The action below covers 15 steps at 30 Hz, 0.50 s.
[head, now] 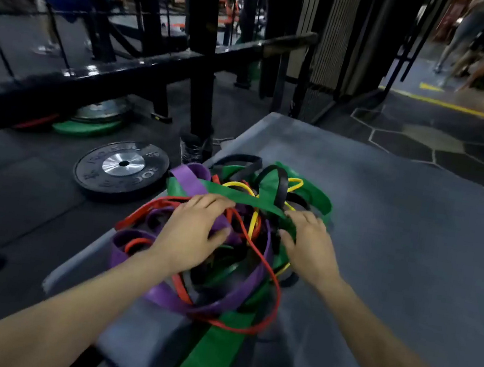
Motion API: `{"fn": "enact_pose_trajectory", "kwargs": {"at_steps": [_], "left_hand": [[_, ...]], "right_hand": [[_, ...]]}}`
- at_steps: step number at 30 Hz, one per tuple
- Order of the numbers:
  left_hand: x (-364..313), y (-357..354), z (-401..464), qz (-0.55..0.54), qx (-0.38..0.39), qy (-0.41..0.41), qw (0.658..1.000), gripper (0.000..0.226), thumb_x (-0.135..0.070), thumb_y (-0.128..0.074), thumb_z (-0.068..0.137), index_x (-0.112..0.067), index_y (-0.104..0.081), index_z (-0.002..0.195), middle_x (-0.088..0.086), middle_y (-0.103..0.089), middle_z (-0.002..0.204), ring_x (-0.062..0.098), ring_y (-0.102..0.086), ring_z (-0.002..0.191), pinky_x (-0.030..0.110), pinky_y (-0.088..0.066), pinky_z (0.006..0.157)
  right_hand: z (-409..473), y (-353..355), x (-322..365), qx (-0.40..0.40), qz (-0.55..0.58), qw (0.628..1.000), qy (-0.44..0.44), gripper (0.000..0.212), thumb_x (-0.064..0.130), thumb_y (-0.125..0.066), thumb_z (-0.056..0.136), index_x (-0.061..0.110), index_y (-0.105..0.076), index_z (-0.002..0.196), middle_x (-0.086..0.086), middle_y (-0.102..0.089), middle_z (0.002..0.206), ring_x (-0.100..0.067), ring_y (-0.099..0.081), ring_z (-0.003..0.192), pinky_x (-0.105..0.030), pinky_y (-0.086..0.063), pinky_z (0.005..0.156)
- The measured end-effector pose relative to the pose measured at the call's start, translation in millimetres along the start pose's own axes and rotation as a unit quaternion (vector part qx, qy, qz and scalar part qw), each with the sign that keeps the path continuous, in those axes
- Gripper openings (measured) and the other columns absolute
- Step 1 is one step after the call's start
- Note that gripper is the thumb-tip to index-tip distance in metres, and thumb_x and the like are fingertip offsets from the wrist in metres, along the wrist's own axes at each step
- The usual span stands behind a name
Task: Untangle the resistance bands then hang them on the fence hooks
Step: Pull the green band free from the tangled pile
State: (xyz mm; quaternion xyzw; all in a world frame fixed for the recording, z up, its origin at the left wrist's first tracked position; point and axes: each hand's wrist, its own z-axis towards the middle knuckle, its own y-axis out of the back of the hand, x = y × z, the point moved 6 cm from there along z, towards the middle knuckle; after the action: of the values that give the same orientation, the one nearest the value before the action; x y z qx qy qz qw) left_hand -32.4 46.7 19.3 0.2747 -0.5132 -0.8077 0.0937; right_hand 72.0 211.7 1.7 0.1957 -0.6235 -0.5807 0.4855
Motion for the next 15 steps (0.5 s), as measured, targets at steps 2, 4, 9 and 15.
{"fn": "enact_pose_trajectory", "kwargs": {"at_steps": [2,4,9,15], "left_hand": [[-2,4,-9,0.003,-0.005,0.0,1.0,0.048,-0.038,-0.051,0.084,-0.02,-0.051,0.129,-0.002,-0.054,0.13,0.02,-0.047,0.121,0.035,-0.036,0.103],[-4,6,-20,0.011,0.003,0.012,1.0,0.044,-0.033,-0.057,0.087,-0.019,-0.051,0.129,0.0,-0.053,0.13,0.022,-0.047,0.121,0.036,-0.037,0.102],[-12,10,-50,-0.006,0.021,0.049,0.999,0.04,-0.037,-0.053,0.091,-0.018,-0.051,0.126,0.001,-0.051,0.129,0.023,-0.044,0.121,0.033,-0.035,0.102],[-37,4,-50,-0.054,0.023,0.045,0.997,0.041,-0.041,-0.046,0.094,-0.017,-0.054,0.125,0.001,-0.054,0.124,0.02,-0.046,0.12,0.033,-0.036,0.103]], "right_hand": [[-13,5,3,-0.013,0.025,1.0,0.001,0.045,0.022,-0.052,0.092,0.013,-0.043,0.136,-0.008,-0.045,0.136,-0.03,-0.042,0.125,-0.043,-0.037,0.104],[-26,9,7,-0.003,0.044,0.999,-0.002,0.046,0.018,-0.054,0.091,0.012,-0.043,0.136,-0.01,-0.045,0.135,-0.03,-0.043,0.125,-0.041,-0.039,0.102],[-56,19,16,0.029,0.049,0.998,-0.008,0.048,0.013,-0.052,0.091,0.01,-0.041,0.138,-0.012,-0.046,0.131,-0.03,-0.047,0.12,-0.034,-0.038,0.097],[-57,29,5,0.0,0.065,0.997,-0.031,0.044,0.01,-0.052,0.088,0.008,-0.047,0.132,-0.013,-0.05,0.126,-0.028,-0.047,0.118,-0.034,-0.04,0.095]]}}
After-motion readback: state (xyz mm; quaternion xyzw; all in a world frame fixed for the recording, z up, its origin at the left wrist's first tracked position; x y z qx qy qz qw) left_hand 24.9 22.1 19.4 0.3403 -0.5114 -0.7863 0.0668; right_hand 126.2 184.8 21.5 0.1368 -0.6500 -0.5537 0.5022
